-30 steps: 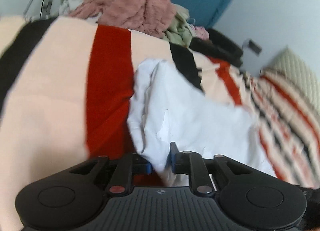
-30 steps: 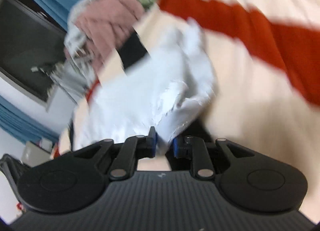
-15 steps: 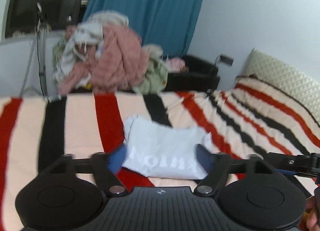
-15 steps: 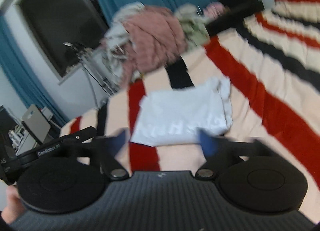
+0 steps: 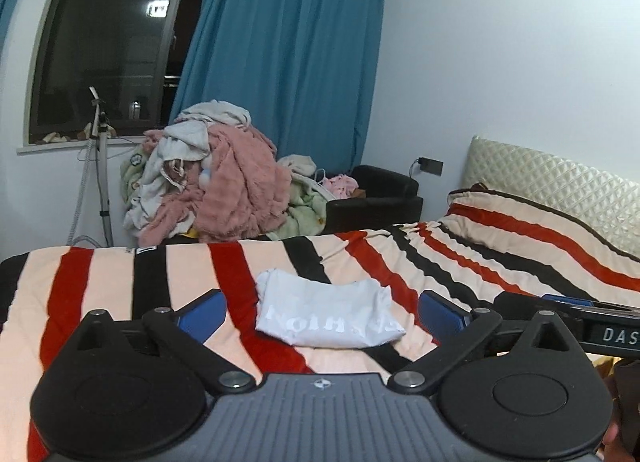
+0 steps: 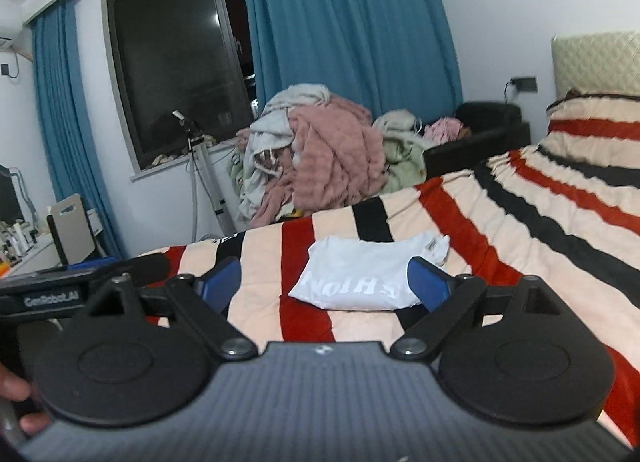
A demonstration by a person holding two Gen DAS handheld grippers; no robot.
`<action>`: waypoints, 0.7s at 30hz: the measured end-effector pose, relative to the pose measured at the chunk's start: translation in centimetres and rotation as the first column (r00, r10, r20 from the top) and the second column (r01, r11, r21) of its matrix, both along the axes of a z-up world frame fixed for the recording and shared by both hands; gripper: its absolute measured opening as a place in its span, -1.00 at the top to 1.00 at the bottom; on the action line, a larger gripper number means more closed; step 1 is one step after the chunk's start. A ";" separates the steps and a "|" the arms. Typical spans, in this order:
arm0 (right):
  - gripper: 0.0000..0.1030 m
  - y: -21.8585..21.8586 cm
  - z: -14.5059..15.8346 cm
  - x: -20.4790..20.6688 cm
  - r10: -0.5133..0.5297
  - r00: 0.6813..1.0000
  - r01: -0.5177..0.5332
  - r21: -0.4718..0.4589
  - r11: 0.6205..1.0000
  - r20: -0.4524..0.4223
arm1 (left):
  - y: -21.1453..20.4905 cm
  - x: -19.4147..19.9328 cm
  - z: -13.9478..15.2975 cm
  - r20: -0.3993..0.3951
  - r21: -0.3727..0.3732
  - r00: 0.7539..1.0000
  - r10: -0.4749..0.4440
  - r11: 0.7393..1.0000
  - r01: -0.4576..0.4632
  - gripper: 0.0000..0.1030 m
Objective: Fold clothes
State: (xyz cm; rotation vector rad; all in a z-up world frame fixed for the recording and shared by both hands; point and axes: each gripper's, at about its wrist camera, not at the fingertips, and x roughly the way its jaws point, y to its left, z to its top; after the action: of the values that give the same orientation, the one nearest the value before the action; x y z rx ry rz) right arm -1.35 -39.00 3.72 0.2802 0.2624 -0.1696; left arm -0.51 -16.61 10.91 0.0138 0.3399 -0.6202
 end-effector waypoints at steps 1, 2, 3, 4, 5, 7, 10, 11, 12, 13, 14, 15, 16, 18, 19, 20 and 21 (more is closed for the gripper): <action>-0.77 0.5 -0.4 -0.4 -0.005 1.000 0.005 -0.006 1.000 0.008 | 0.3 -0.5 -0.3 0.014 0.012 1.000 0.014 1.000 -0.014 -0.99; -0.77 0.9 -0.8 -0.7 -0.010 1.000 0.010 -0.010 1.000 0.016 | 0.7 -1.0 -0.6 0.029 0.024 0.999 0.028 0.999 -0.028 -0.99; -0.77 1.2 -1.2 -1.0 -0.016 1.000 0.016 -0.014 1.000 0.021 | 1.0 -1.5 -0.9 0.043 0.036 0.998 0.041 0.998 -0.043 -0.99; -0.77 1.6 -1.7 -1.2 -0.022 0.999 0.022 -0.019 1.000 0.024 | 1.4 -1.9 -1.1 0.058 0.048 0.997 0.054 0.997 -0.057 -0.99; -0.77 1.9 -2.2 -1.3 -0.028 0.999 0.029 -0.022 0.999 0.028 | 1.7 -2.3 -1.4 0.070 0.056 0.995 0.065 0.996 -0.069 -0.99; -0.77 2.4 -3.3 -1.4 -0.038 0.999 0.039 -0.031 0.999 0.037 | 2.1 -2.5 -2.1 0.080 0.054 0.994 0.072 0.996 -0.076 -0.99; -0.77 3.0 -4.8 -0.8 -0.045 0.998 0.047 -0.043 0.998 0.045 | 2.8 -2.9 -3.2 0.094 0.051 0.992 0.082 0.995 -0.087 -0.99; -0.77 3.2 -5.3 -0.6 -0.046 0.998 0.047 -0.043 0.998 0.041 | 3.0 -3.0 -3.5 0.099 0.050 0.991 0.085 0.995 -0.091 -0.99; -0.77 3.3 -5.7 -0.3 -0.047 0.998 0.048 -0.044 0.998 0.037 | 3.2 -3.1 -3.8 0.103 0.048 0.991 0.088 0.994 -0.093 -0.99; -0.77 3.5 -6.3 0.0 -0.050 0.998 0.051 -0.046 0.998 0.031 | 3.4 -3.1 -4.1 0.104 0.045 0.991 0.090 0.994 -0.095 -0.99; -0.77 3.7 -6.8 0.3 -0.054 0.998 0.055 -0.048 0.997 0.026 | 3.6 -3.0 -4.4 0.106 0.040 0.990 0.096 0.994 -0.101 -0.99; -0.77 3.8 -7.3 0.5 -0.058 0.998 0.059 -0.051 0.997 0.023 | 3.8 -2.9 -4.7 0.107 0.035 0.989 0.102 0.994 -0.106 -0.99; -0.77 3.9 -7.7 0.7 -0.063 0.998 0.064 -0.059 0.996 0.019 | 3.9 -2.9 -5.0 0.109 0.031 0.988 0.108 0.993 -0.112 -0.99; -0.77 4.2 -8.1 1.0 -0.062 0.998 0.063 -0.084 0.994 0.020 | 4.2 -2.7 -5.5 0.111 0.024 0.987 0.118 0.992 -0.121 -0.99; -0.75 4.3 -8.2 1.2 -0.059 0.998 0.061 -0.094 0.994 0.021 | 4.2 -2.6 -5.8 0.107 0.030 0.987 0.116 0.992 -0.120 -0.99; -0.33 4.4 -8.2 1.2 -0.055 0.998 0.056 -0.103 0.993 0.019 | 4.2 -2.5 -6.1 0.104 0.036 0.988 0.114 0.992 -0.118 -0.99; -0.13 4.6 -8.2 1.2 -0.050 0.999 0.051 -0.111 0.993 0.016 | 4.2 -2.4 -6.4 0.102 0.043 0.988 0.115 0.992 -0.119 -0.99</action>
State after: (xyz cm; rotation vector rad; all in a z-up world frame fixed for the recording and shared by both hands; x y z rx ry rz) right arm -0.11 -34.42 -4.46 0.1775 0.2322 -0.2317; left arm -2.95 -12.42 4.54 0.0706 0.2576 -0.4930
